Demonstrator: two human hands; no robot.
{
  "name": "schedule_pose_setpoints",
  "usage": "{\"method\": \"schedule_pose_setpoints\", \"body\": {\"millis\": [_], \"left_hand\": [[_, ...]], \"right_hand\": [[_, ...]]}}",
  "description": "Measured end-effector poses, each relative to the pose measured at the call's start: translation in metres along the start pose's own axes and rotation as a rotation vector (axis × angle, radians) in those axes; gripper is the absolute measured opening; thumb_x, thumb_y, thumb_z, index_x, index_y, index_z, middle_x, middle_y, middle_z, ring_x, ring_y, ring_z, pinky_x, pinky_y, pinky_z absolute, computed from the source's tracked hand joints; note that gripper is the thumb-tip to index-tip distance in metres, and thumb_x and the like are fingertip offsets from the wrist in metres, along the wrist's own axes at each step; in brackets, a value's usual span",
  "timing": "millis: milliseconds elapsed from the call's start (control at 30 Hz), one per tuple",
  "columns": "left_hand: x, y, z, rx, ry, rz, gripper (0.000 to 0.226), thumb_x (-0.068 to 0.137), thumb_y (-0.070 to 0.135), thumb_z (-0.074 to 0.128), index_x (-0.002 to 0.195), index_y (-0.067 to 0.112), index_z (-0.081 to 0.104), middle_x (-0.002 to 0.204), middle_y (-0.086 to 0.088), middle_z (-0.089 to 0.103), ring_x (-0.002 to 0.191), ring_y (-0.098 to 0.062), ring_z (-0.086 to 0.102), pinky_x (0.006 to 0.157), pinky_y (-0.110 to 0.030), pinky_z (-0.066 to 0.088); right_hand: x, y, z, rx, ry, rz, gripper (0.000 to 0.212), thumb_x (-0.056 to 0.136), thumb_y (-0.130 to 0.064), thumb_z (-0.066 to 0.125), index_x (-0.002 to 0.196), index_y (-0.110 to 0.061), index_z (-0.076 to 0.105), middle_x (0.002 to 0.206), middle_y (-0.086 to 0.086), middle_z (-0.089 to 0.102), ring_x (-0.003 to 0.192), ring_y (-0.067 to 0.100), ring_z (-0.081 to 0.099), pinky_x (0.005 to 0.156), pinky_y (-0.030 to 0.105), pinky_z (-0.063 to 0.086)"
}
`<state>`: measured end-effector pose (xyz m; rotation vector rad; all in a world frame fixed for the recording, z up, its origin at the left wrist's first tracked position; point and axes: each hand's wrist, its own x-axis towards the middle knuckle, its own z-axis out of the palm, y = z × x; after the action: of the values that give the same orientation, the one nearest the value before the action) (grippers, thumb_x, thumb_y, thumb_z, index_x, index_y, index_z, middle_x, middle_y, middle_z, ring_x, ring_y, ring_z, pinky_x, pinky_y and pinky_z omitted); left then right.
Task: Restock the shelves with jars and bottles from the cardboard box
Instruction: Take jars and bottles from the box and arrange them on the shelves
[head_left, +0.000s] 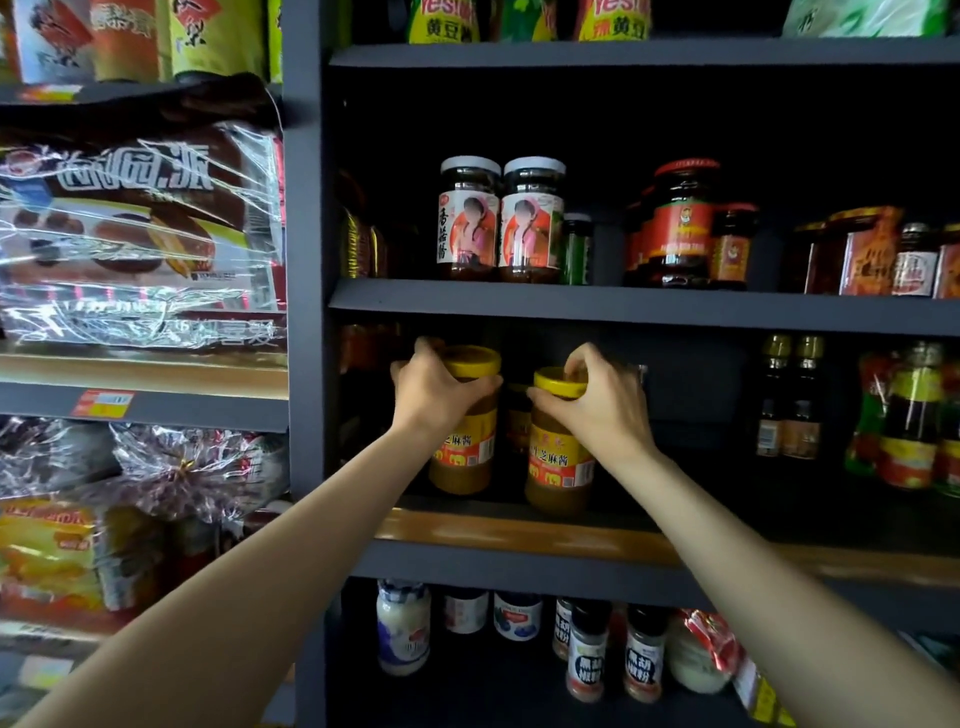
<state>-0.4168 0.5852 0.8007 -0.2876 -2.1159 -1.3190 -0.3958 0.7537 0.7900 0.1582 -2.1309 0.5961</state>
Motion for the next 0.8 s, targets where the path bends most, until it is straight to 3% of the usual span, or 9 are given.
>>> {"method": "schedule_pose_setpoints", "body": {"millis": [133,200,267,333,400,500,600,700,800], "left_hand": [[0.003,-0.009,0.009,0.065,-0.048,-0.022,0.075,0.073,0.035,0.076,0.132,0.010,0.039,0.130,-0.013,0.049,0.130,-0.027,0.032,0.097,-0.035,0.039],[0.007,-0.013,0.010,0.063,-0.073,-0.050,0.074,0.073,0.036,0.076,0.132,0.011,0.039,0.132,-0.012,0.048,0.131,-0.029,0.032,0.099,-0.037,0.039],[0.015,-0.015,0.009,0.048,-0.122,-0.105,0.077,0.072,0.038,0.076,0.134,0.012,0.038,0.136,-0.013,0.045,0.131,-0.030,0.034,0.101,-0.040,0.040],[0.020,-0.016,0.006,0.045,-0.179,-0.153,0.081,0.071,0.041,0.076,0.136,0.013,0.036,0.139,-0.015,0.043,0.132,-0.032,0.036,0.102,-0.044,0.042],[0.020,-0.019,0.003,0.050,-0.218,-0.149,0.080,0.072,0.041,0.075,0.137,0.014,0.036,0.138,-0.014,0.045,0.132,-0.031,0.036,0.103,-0.046,0.041],[0.007,-0.025,-0.005,0.051,-0.237,-0.066,0.069,0.078,0.027,0.073,0.136,0.013,0.037,0.133,-0.010,0.052,0.128,-0.027,0.044,0.104,-0.037,0.040],[-0.011,-0.038,-0.017,0.104,-0.255,-0.010,0.062,0.084,0.010,0.064,0.138,0.009,0.035,0.130,-0.011,0.055,0.121,-0.024,0.051,0.093,-0.026,0.041],[-0.021,-0.047,-0.027,0.247,-0.316,0.008,0.042,0.090,0.004,0.052,0.131,0.010,0.048,0.129,-0.009,0.056,0.118,-0.022,0.052,0.083,-0.019,0.038],[-0.019,-0.050,-0.027,0.311,-0.390,-0.013,0.036,0.092,0.001,0.045,0.125,0.010,0.056,0.134,-0.007,0.052,0.121,-0.023,0.049,0.082,-0.018,0.035]], "right_hand": [[0.007,0.009,0.005,-0.052,-0.076,-0.032,0.032,0.087,-0.035,0.061,0.108,-0.011,0.056,0.110,0.007,0.050,0.099,0.023,0.053,0.069,0.025,0.038],[0.008,0.015,0.005,-0.074,-0.097,-0.050,0.030,0.091,-0.031,0.057,0.114,-0.011,0.055,0.115,0.008,0.050,0.102,0.025,0.054,0.071,0.028,0.043],[0.008,0.017,0.005,-0.102,-0.131,-0.033,0.031,0.094,-0.030,0.052,0.119,-0.011,0.052,0.119,0.008,0.050,0.107,0.026,0.053,0.077,0.032,0.046],[0.003,0.013,0.005,-0.242,-0.143,-0.042,0.038,0.096,-0.030,0.047,0.130,-0.013,0.045,0.133,0.009,0.047,0.122,0.028,0.046,0.092,0.034,0.043],[-0.010,0.000,0.008,-0.312,-0.094,-0.184,0.048,0.096,-0.028,0.048,0.141,-0.014,0.037,0.146,0.009,0.036,0.137,0.030,0.029,0.110,0.040,0.031],[-0.023,-0.028,0.017,-0.161,-0.200,-0.348,0.058,0.094,-0.023,0.053,0.146,-0.024,0.027,0.154,0.005,0.023,0.136,0.029,0.033,0.106,0.041,0.039],[-0.011,-0.048,0.035,-0.045,-0.393,-0.185,0.067,0.092,-0.029,0.057,0.147,-0.034,0.020,0.156,0.006,0.013,0.130,0.032,0.041,0.096,0.037,0.045],[0.011,-0.050,0.052,0.006,-0.457,-0.040,0.065,0.087,-0.027,0.064,0.143,-0.030,0.030,0.155,0.013,0.018,0.139,0.034,0.026,0.106,0.043,0.034],[0.029,-0.046,0.066,0.035,-0.473,0.007,0.062,0.083,-0.019,0.068,0.138,-0.026,0.038,0.150,0.015,0.027,0.140,0.032,0.023,0.109,0.045,0.029]]}}
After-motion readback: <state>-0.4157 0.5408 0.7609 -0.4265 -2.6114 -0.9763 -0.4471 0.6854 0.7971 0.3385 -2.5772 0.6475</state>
